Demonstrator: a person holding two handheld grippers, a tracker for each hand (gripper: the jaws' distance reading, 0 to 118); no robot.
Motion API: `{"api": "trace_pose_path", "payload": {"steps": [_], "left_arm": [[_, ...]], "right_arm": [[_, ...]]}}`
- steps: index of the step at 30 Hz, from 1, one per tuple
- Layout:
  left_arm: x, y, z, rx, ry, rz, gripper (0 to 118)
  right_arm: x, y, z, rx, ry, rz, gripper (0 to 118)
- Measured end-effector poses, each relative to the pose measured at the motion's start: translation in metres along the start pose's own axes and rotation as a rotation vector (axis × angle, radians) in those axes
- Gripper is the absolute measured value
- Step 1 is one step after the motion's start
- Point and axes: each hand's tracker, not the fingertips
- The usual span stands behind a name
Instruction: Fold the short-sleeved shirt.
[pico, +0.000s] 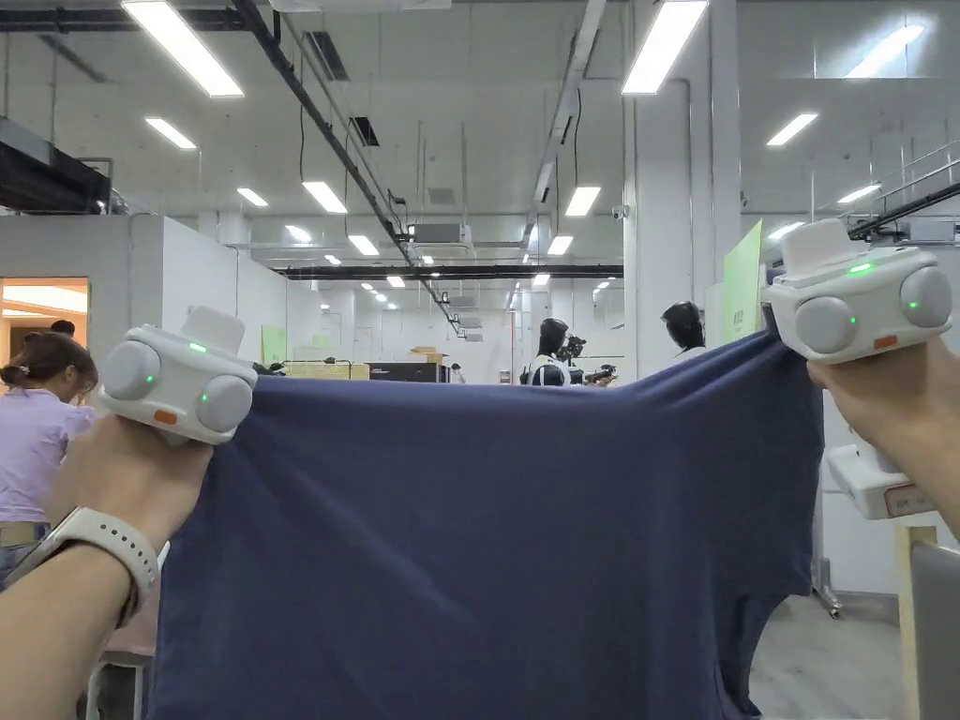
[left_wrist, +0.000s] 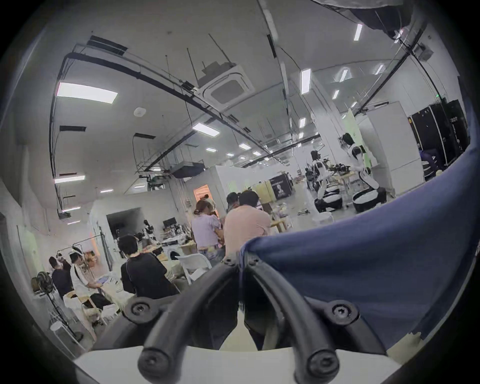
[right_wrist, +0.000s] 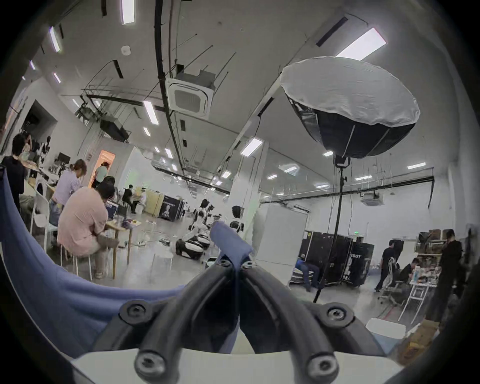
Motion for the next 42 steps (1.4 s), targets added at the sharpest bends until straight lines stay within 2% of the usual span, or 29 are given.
{"api": "trace_pose_path", "payload": {"steps": [2, 5, 11, 13, 17, 19, 22, 31, 37, 42], "left_arm": [[0.010, -0.020, -0.003, -0.024, -0.011, 0.007, 0], [0.033, -0.057, -0.006, -0.074, -0.026, -0.054, 0], [0.048, -0.097, 0.007, -0.122, -0.061, -0.022, 0], [0.048, -0.105, 0.019, -0.139, -0.075, -0.004, 0], [0.043, -0.130, 0.061, -0.169, -0.130, 0.029, 0], [0.039, -0.151, 0.086, -0.195, -0.152, 0.019, 0], [0.031, -0.191, 0.131, -0.242, -0.214, 0.050, 0], [0.007, -0.353, 0.260, -0.420, -0.337, 0.088, 0], [-0.008, -0.454, 0.319, -0.565, -0.364, 0.069, 0], [-0.006, -0.487, 0.334, -0.606, -0.415, 0.095, 0]], "right_arm": [[-0.006, -0.026, 0.002, -0.011, 0.006, 0.020, 1], [-0.022, -0.072, 0.002, -0.081, -0.014, 0.081, 1], [-0.013, -0.117, -0.004, -0.121, -0.012, 0.034, 1], [-0.014, -0.121, 0.012, -0.126, -0.010, 0.042, 1], [-0.005, -0.137, 0.069, -0.170, 0.028, 0.004, 1], [0.002, -0.154, 0.099, -0.219, 0.065, -0.025, 1], [-0.003, -0.182, 0.165, -0.287, 0.114, -0.023, 1], [-0.049, -0.327, 0.322, -0.583, 0.346, 0.103, 1], [-0.078, -0.424, 0.382, -0.835, 0.531, 0.170, 1], [-0.090, -0.451, 0.410, -0.933, 0.583, 0.137, 2]]}}
